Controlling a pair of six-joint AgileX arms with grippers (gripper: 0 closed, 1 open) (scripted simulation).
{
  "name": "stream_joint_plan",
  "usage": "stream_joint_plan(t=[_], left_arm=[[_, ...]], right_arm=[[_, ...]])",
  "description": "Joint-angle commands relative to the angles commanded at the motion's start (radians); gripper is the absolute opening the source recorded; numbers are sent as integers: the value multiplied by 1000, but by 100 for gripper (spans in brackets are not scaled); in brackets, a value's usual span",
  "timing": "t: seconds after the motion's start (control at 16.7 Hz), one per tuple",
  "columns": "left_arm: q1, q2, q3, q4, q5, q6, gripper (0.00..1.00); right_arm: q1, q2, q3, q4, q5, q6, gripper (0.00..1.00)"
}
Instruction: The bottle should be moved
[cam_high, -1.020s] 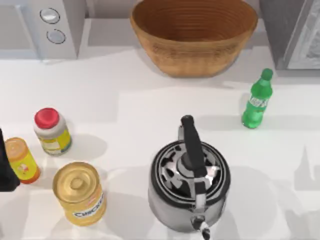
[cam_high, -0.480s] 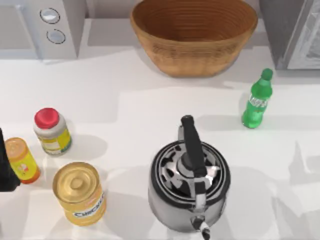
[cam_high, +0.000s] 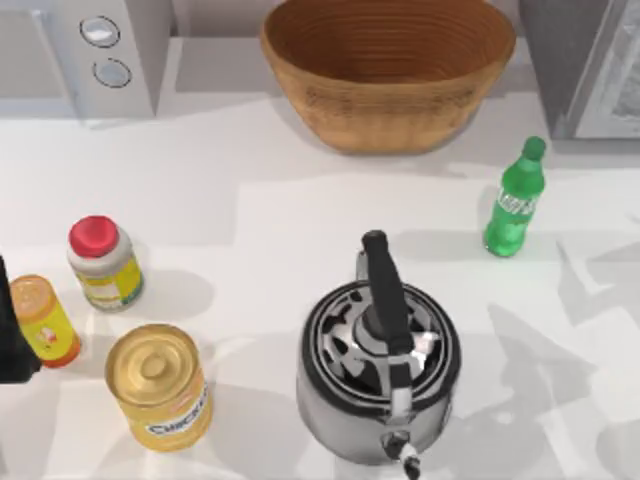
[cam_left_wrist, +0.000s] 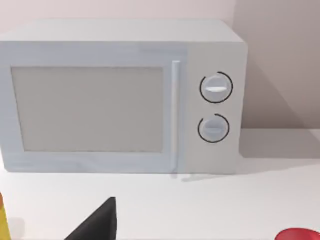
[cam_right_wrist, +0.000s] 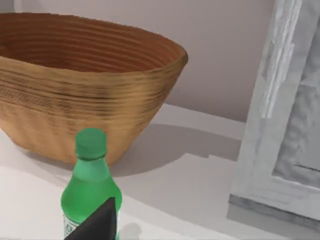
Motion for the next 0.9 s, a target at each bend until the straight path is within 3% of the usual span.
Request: stream_joint_plan(t=[0.54, 0.9], left_arm=[[0, 0, 0, 0, 0, 0, 100], [0, 0, 0, 0, 0, 0, 100]], right_arm=[[-9, 753, 143, 465, -354, -82, 100], [-5, 854, 148, 531, -415, -91, 100]])
